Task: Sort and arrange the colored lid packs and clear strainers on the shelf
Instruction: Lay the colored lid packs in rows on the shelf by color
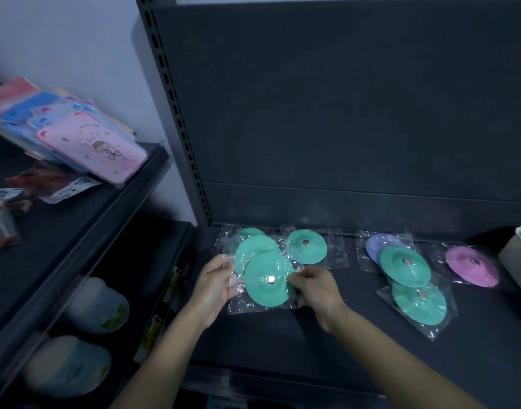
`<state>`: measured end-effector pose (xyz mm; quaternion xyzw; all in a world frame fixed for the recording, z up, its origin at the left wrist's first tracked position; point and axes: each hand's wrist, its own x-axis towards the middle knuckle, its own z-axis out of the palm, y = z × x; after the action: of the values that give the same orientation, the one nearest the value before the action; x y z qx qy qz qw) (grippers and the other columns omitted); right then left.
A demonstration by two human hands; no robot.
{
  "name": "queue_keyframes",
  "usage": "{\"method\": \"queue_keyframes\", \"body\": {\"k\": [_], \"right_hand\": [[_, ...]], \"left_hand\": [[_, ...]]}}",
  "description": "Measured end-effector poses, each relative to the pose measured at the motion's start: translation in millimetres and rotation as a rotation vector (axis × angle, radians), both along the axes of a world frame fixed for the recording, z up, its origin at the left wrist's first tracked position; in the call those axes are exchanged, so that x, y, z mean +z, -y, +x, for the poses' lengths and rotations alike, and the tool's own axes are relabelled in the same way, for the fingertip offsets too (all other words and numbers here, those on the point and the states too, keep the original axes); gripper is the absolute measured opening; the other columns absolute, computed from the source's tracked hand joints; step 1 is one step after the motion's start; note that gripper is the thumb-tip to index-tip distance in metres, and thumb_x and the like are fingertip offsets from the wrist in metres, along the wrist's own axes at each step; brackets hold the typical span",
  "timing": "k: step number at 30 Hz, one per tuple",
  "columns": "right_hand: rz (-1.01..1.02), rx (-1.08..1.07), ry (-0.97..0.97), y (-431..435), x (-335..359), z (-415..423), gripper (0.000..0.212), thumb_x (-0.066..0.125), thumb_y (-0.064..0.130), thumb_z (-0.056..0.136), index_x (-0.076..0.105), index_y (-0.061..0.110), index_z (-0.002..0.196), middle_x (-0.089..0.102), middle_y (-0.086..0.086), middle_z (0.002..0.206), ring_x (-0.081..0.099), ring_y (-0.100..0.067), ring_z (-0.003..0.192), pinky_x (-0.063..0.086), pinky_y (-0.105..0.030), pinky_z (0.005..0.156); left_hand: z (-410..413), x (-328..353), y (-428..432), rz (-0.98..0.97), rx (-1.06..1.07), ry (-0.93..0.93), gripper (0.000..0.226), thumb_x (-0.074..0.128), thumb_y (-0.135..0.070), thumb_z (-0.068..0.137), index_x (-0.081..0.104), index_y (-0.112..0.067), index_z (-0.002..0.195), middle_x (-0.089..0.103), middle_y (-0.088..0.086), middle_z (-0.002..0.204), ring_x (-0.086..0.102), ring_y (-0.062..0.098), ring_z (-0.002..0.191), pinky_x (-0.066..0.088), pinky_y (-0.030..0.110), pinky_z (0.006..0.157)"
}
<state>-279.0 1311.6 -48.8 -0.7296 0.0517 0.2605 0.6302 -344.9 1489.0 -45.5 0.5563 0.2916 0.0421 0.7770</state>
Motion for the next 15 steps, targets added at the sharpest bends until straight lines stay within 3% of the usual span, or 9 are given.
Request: {"method": "queue_keyframes", "body": {"k": [3, 5, 7, 11, 13, 15], "right_hand": [[-0.017, -0.008, -0.011, -10.7, -1.4, -5.5, 0.014, 0.059, 0.0, 0.085, 0.056, 0.003, 0.072, 0.056, -0.01, 0.059, 0.051, -0.017, 0.048, 0.043, -0.025, 0.042], [-0.035, -0.023, -0.012, -18.4, -4.0, -9.3, 0.014, 0.06, 0.001, 0.085, 0.057, 0.004, 0.071, 0.056, -0.008, 0.06, 0.051, -0.017, 0.051, 0.046, -0.027, 0.045], [-0.064, -0.018, 0.007, -26.0, -8.6, -12.6, 0.015, 0.063, 0.003, 0.084, 0.057, 0.007, 0.07, 0.055, -0.004, 0.061, 0.05, -0.015, 0.053, 0.046, -0.028, 0.049], [-0.094, 0.029, 0.08, -36.5, -10.8, -14.9, 0.019, 0.072, 0.013, 0.08, 0.056, 0.012, 0.089, 0.059, -0.001, 0.079, 0.055, -0.013, 0.067, 0.046, -0.025, 0.059], [-0.082, 0.028, 0.072, -39.8, -6.8, -11.8, 0.033, 0.075, 0.023, 0.08, 0.049, 0.014, 0.099, 0.061, -0.002, 0.084, 0.06, -0.015, 0.074, 0.051, -0.029, 0.066], [-0.116, 0.048, 0.083, -44.6, -4.5, -7.3, 0.026, 0.073, 0.023, 0.081, 0.051, 0.018, 0.094, 0.062, -0.003, 0.08, 0.062, -0.018, 0.074, 0.053, -0.038, 0.071]], "left_hand": [[-3.1, -3.3, -8.5, -0.051, 0.042, 0.022, 0.02, 0.042, -0.016, 0.101, 0.057, -0.005, 0.102, 0.067, 0.012, 0.102, 0.066, 0.022, 0.084, 0.056, 0.036, 0.076], [-5.5, -5.4, -15.0, 0.061, -0.007, -0.015, 0.02, 0.052, -0.023, 0.097, 0.058, -0.004, 0.103, 0.068, 0.009, 0.105, 0.066, 0.021, 0.092, 0.056, 0.039, 0.083], [-6.6, -6.1, -19.6, 0.241, -0.043, -0.062, 0.017, 0.064, -0.012, 0.089, 0.058, -0.005, 0.103, 0.068, 0.011, 0.105, 0.066, 0.021, 0.092, 0.055, 0.038, 0.082], [-2.8, -5.1, -31.4, 0.371, -0.058, -0.088, 0.021, 0.058, 0.008, 0.086, 0.056, -0.002, 0.104, 0.067, 0.012, 0.095, 0.064, 0.016, 0.079, 0.055, 0.023, 0.063], [-0.6, -5.7, -40.4, 0.383, -0.108, -0.093, 0.025, 0.057, 0.01, 0.086, 0.055, -0.004, 0.107, 0.065, 0.013, 0.098, 0.063, 0.019, 0.082, 0.055, 0.03, 0.071], [1.7, -7.4, -49.6, 0.452, -0.152, -0.102, 0.026, 0.06, 0.01, 0.083, 0.056, -0.005, 0.105, 0.065, 0.011, 0.097, 0.063, 0.019, 0.083, 0.055, 0.037, 0.075]]}}
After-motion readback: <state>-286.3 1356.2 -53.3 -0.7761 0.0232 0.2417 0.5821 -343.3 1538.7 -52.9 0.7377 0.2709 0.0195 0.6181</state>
